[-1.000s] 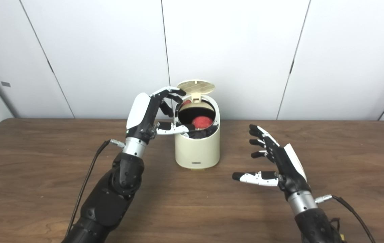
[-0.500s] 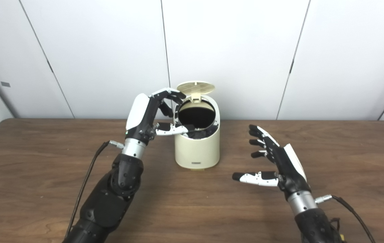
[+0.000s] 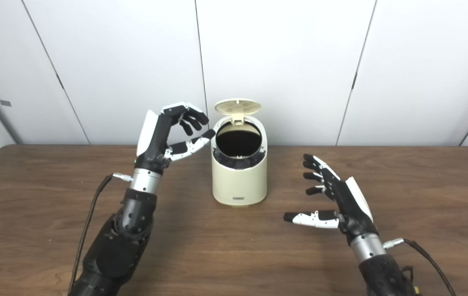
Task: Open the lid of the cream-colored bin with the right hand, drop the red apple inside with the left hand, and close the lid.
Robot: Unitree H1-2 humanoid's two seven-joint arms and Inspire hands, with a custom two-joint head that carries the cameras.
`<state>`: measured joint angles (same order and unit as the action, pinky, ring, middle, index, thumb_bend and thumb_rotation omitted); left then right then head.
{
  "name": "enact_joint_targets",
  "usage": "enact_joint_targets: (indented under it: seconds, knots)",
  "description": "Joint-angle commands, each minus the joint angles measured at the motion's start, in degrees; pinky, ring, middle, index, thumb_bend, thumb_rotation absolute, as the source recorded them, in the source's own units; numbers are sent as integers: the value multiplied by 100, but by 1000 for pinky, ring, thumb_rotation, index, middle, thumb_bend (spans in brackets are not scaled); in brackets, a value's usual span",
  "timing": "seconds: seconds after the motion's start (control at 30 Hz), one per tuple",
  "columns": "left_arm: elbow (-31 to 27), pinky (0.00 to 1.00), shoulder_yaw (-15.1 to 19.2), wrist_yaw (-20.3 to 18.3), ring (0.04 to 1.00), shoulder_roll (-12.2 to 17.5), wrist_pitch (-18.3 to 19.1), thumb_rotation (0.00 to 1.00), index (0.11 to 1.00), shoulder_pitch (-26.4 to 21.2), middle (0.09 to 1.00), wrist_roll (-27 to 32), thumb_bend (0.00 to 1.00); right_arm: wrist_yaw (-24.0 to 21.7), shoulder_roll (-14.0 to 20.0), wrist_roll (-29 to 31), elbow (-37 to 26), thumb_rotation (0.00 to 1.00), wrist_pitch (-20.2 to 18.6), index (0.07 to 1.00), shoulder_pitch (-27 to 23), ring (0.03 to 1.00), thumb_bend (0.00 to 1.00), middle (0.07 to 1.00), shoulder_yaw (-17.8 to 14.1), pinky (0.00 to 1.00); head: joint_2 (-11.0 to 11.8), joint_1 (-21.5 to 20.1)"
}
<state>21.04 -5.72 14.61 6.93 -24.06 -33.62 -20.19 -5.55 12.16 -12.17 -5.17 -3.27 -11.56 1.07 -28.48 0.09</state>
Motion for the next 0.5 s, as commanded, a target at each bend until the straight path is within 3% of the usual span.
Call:
enact_joint_targets:
  seconds: [0.0,0.3,0.37,0.4,0.47]
  knots:
    - [-223,381,92,-104,488,117,-264,0,495,-204,492,284,519,10,98,58,-173,86,186,888,-141,826,706,883,-44,657,-7,7]
    - [-830,480,452,-1295,593,373,382,0,491,191,506,1849,516,-18,176,130,-150,86,210,893,-164,830,695,887,-69,677,-12,60]
    - [-985,502,527,-1556,622,446,714,52,497,303,644,2166,509,-34,200,156,-130,101,244,895,-182,830,693,888,-73,670,-10,79]
    - [-1060,524,554,-1669,643,501,881,117,640,360,690,2255,591,-36,204,164,-130,106,247,895,-193,830,694,888,-74,669,-10,82]
    - [-1182,521,607,-1840,653,587,1182,168,731,463,721,2366,650,-36,210,180,-137,110,224,893,-212,830,699,889,-76,677,-7,98]
